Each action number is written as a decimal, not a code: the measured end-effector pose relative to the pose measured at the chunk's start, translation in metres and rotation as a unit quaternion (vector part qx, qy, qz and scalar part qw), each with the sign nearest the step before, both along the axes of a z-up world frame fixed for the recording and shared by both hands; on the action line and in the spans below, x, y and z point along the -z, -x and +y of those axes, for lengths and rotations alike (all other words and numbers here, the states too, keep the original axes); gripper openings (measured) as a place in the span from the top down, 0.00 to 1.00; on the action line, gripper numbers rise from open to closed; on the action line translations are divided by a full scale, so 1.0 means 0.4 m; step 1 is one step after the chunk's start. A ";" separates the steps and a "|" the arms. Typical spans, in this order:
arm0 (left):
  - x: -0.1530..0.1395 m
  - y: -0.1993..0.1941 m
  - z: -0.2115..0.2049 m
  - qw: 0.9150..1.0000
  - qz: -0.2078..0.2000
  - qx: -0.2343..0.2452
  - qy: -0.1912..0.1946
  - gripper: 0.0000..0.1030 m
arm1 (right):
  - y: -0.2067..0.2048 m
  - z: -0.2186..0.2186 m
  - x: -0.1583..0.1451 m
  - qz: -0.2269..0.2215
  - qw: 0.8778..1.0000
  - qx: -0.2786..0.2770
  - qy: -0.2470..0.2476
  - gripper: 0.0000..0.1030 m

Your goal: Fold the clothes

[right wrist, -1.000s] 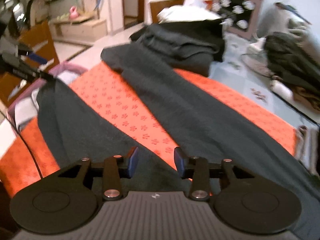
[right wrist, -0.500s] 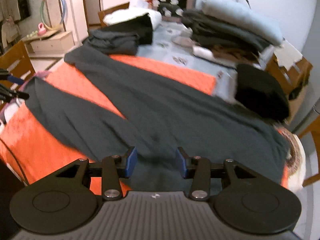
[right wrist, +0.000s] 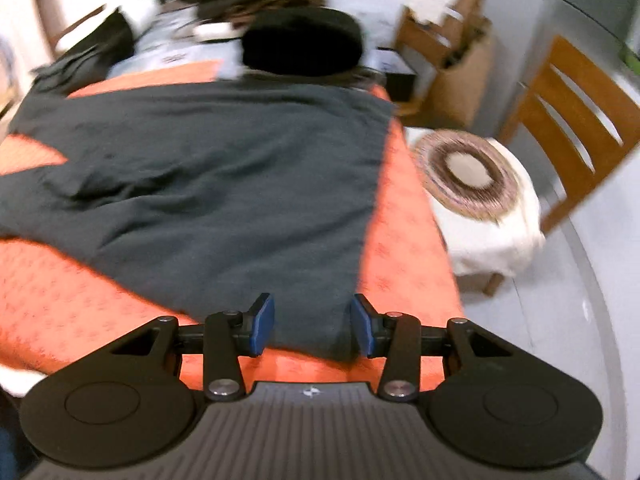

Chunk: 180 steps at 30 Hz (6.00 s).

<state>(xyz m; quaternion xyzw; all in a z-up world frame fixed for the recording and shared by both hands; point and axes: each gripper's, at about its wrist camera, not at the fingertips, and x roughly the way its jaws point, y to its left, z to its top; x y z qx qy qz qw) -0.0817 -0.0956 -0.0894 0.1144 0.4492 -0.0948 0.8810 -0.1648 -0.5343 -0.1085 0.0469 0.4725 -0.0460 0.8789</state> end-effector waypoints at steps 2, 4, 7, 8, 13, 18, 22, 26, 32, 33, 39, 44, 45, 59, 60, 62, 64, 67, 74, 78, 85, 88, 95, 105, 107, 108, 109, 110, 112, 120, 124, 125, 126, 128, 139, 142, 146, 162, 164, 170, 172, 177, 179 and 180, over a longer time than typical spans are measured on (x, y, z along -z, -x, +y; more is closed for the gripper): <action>0.004 0.013 -0.034 1.000 -0.001 0.005 -0.002 0.22 | 0.014 -0.039 0.019 -0.001 1.000 0.021 -0.021 0.53; 0.008 0.027 -0.068 1.000 -0.002 0.009 -0.004 0.22 | 0.023 -0.065 0.035 -0.002 0.999 0.014 -0.050 0.53; 0.015 0.046 -0.113 1.000 -0.003 0.014 -0.008 0.21 | 0.026 -0.083 0.055 -0.006 0.996 -0.019 -0.087 0.53; 0.017 0.052 -0.123 1.000 -0.004 0.014 -0.010 0.21 | 0.028 -0.085 0.054 -0.009 0.995 -0.037 -0.090 0.59; 0.025 0.076 -0.158 1.000 -0.003 0.009 -0.011 0.21 | 0.029 -0.092 0.033 -0.020 0.989 -0.119 -0.087 0.70; 0.027 0.088 -0.166 1.000 -0.006 0.002 -0.009 0.20 | 0.027 -0.084 0.017 -0.018 0.980 -0.194 -0.035 0.55; 0.031 0.095 -0.169 1.000 -0.011 0.000 -0.012 0.20 | 0.034 -0.069 0.033 -0.007 0.967 -0.255 0.003 0.53; 0.046 0.089 -0.178 0.999 -0.018 0.008 -0.030 0.20 | 0.032 -0.050 0.049 0.007 0.955 -0.294 0.028 0.82; 0.081 0.059 -0.194 0.998 -0.033 0.012 -0.058 0.20 | 0.027 -0.090 -0.044 -0.010 0.956 -0.286 -0.063 0.93; 0.088 0.053 -0.197 0.997 -0.035 0.012 -0.062 0.21 | 0.027 -0.101 -0.070 -0.018 0.955 -0.281 -0.090 0.93; 0.124 0.020 -0.212 0.995 -0.048 0.014 -0.086 0.36 | 0.000 -0.150 -0.179 -0.059 0.958 -0.222 -0.172 0.93; 0.120 0.012 -0.211 0.994 -0.056 0.028 -0.093 0.62 | -0.025 -0.154 -0.204 -0.080 0.964 -0.172 -0.189 0.93; 0.108 0.017 -0.207 0.994 -0.056 0.035 -0.091 0.94 | -0.028 -0.156 -0.205 -0.082 0.965 -0.159 -0.190 0.93; -0.024 0.048 -0.161 0.991 -0.048 0.109 -0.058 0.97 | 0.029 -0.223 -0.133 0.031 0.964 -0.024 -0.261 0.93; -0.025 0.039 -0.161 0.991 -0.044 0.109 -0.057 0.97 | 0.023 -0.224 -0.122 0.039 0.964 -0.018 -0.262 0.93; -0.012 0.017 -0.169 0.990 -0.040 0.111 -0.071 0.97 | 0.004 -0.217 -0.099 0.059 0.972 -0.012 -0.228 0.95; 0.010 0.000 -0.182 0.989 -0.041 0.114 -0.085 0.97 | -0.014 -0.201 -0.079 0.075 0.982 -0.016 -0.170 0.95; 0.033 -0.004 -0.195 0.987 -0.038 0.120 -0.101 0.96 | -0.028 -0.168 -0.059 0.083 0.992 -0.042 -0.082 0.95; 0.063 0.028 -0.203 0.981 -0.060 0.132 -0.130 0.79 | 0.038 -0.100 -0.061 0.029 0.985 -0.167 -0.022 0.90; 0.068 0.051 -0.204 0.977 -0.080 0.142 -0.137 0.54 | 0.081 -0.052 -0.059 0.006 0.972 -0.235 -0.002 0.64; 0.098 0.083 -0.206 0.969 -0.069 0.172 -0.164 0.44 | 0.122 0.015 -0.016 0.019 0.952 -0.305 0.029 0.55; 0.118 0.082 -0.198 0.967 -0.068 0.166 -0.181 0.44 | 0.142 0.028 0.002 0.016 0.947 -0.318 0.048 0.54; 0.148 0.051 -0.189 0.963 -0.097 0.137 -0.211 0.72 | 0.169 0.067 0.017 -0.024 0.931 -0.355 0.086 0.54; 0.092 0.030 -0.170 0.971 -0.132 0.106 -0.166 0.95 | 0.187 0.119 0.097 -0.051 0.898 -0.384 0.210 0.75; 0.082 0.033 -0.168 0.972 -0.137 0.106 -0.161 0.95 | 0.184 0.119 0.096 -0.056 0.897 -0.379 0.219 0.93; 0.076 0.036 -0.167 0.972 -0.138 0.108 -0.160 0.96 | 0.182 0.118 0.092 -0.057 0.898 -0.377 0.219 0.97; 0.071 0.043 -0.164 0.971 -0.141 0.112 -0.159 0.96 | 0.183 0.116 0.083 -0.060 0.900 -0.371 0.219 0.97; 0.065 0.049 -0.161 0.970 -0.143 0.115 -0.159 0.96 | 0.186 0.115 0.073 -0.065 0.903 -0.363 0.222 0.97; 0.057 0.067 -0.155 0.968 -0.146 0.124 -0.160 0.96 | 0.192 0.112 0.052 -0.069 0.907 -0.346 0.230 0.97; 0.005 0.196 -0.139 0.964 -0.146 0.154 -0.162 0.96 | 0.248 0.117 -0.048 -0.068 0.918 -0.283 0.270 0.98; -0.037 0.275 -0.140 0.964 -0.126 0.179 -0.149 0.97 | 0.289 0.120 -0.075 -0.052 0.922 -0.260 0.282 0.98; -0.046 0.295 -0.139 0.965 -0.119 0.186 -0.143 0.97 | 0.302 0.121 -0.081 -0.047 0.923 -0.255 0.283 0.98; -0.056 0.314 -0.138 0.965 -0.112 0.192 -0.137 0.97 | 0.316 0.122 -0.086 -0.042 0.925 -0.253 0.282 0.98; -0.074 0.349 -0.134 0.966 -0.103 0.202 -0.126 0.97 | 0.339 0.129 -0.094 -0.029 0.926 -0.250 0.280 0.98; -0.179 0.217 -0.125 0.975 -0.135 0.149 -0.091 0.96 | 0.215 0.135 -0.131 -0.016 0.933 -0.242 0.266 0.98; -0.197 0.117 -0.149 0.976 -0.142 0.134 -0.094 0.96 | 0.125 0.112 -0.128 -0.016 0.930 -0.252 0.268 0.98; -0.199 -0.023 -0.190 0.979 -0.120 0.123 -0.108 0.96 | 0.002 0.077 -0.112 -0.015 0.925 -0.269 0.267 0.98; -0.077 -0.462 -0.263 0.983 0.018 0.143 -0.115 0.96 | -0.324 -0.007 0.023 0.059 0.915 -0.321 0.236 0.98; -0.066 -0.507 -0.267 0.981 0.039 0.151 -0.114 0.96 | -0.343 -0.011 0.029 0.069 0.916 -0.321 0.230 0.97; -0.042 -0.610 -0.291 0.970 0.065 0.195 -0.130 0.95 | -0.396 -0.016 0.047 0.094 0.921 -0.311 0.216 0.97; -0.027 -0.636 -0.305 0.964 0.072 0.214 -0.141 0.91 | -0.411 -0.017 0.054 0.102 0.923 -0.305 0.212 0.97; 0.025 -0.688 -0.322 0.957 0.086 0.231 -0.153 0.79 | -0.438 -0.013 0.072 0.120 0.921 -0.304 0.212 0.97; 0.042 -0.701 -0.322 0.957 0.086 0.233 -0.152 0.73 | -0.447 -0.016 0.076 0.121 0.923 -0.299 0.211 0.97; 0.047 -0.707 -0.319 0.958 0.087 0.228 -0.148 0.69 | -0.451 -0.018 0.078 0.121 0.923 -0.296 0.211 0.96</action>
